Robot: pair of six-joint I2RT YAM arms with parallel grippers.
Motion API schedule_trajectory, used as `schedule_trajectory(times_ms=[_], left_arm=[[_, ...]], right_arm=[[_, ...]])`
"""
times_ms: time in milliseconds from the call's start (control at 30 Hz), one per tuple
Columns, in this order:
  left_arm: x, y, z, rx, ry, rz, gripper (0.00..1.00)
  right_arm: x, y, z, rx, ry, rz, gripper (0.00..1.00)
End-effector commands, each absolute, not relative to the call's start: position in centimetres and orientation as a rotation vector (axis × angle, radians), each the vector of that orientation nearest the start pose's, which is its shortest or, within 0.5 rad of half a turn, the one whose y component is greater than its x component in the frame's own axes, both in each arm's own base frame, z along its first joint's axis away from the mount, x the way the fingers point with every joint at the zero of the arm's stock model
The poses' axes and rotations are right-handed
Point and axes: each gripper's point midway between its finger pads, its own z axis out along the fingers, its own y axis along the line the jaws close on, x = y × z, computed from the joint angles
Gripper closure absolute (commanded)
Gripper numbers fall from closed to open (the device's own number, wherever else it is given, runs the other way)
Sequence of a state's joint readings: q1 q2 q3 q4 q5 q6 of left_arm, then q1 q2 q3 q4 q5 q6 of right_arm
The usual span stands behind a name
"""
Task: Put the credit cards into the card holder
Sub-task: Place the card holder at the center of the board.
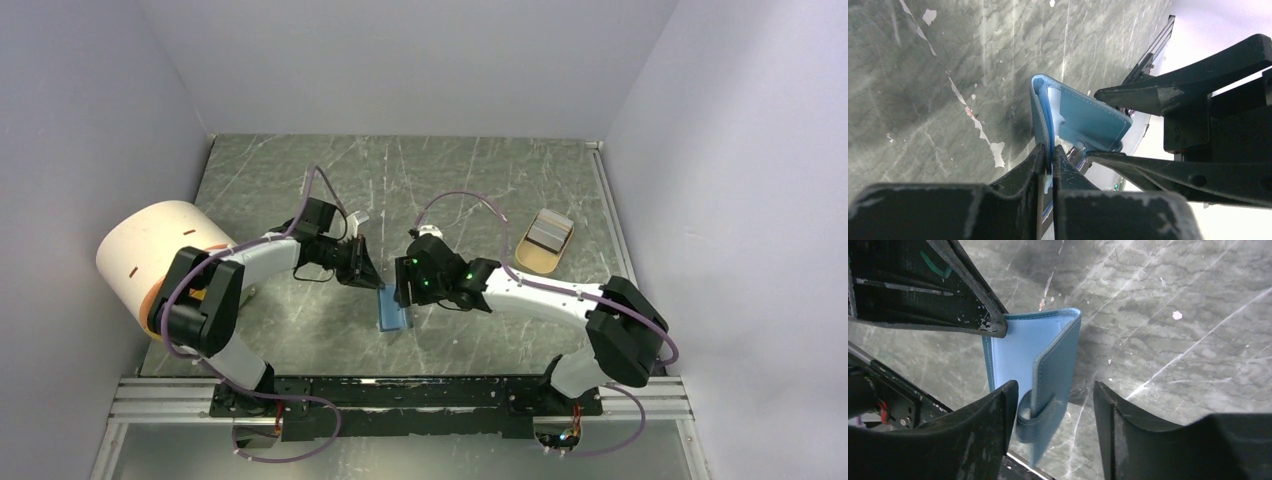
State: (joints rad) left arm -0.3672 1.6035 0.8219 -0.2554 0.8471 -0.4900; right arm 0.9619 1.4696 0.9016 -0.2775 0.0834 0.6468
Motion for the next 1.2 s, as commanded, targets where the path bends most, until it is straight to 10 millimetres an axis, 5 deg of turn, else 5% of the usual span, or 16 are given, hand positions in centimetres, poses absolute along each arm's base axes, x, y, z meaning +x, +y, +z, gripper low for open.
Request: schedule_trajectory(times_ms=[0,133,367,700,1000,1167], left_arm=[[23.6,-24.7,8.7,0.213,2.637,-1.445,0.84],[23.6,-25.3,9.5,0.186,2.539,-1.518,0.63],[22.5,-26.3,8.9,0.019,2.459,-1.651,0.44],[23.9,-27.0,10.7,0.048,2.413,-1.528,0.31],[23.5,-26.6,8.2,0.0,2.469,-1.489,0.21],[23.6,-25.0,6.5,-0.037,2.529,-1.304,0.18]], right_arm=[[21.4,30.7,7.6,-0.303,2.451,0.6,0.48],[22.0,29.0,6.8,-0.184,2.436,0.667,0.67],[22.2,27.7,6.8,-0.044,2.393,0.788,0.74],[22.3,27.9,10.5,0.091,2.373,0.83,0.79],[22.4,28.3,9.5,0.158,2.366,0.822,0.8],[22.3,27.7,8.8,0.213,2.335,0.853,0.82]])
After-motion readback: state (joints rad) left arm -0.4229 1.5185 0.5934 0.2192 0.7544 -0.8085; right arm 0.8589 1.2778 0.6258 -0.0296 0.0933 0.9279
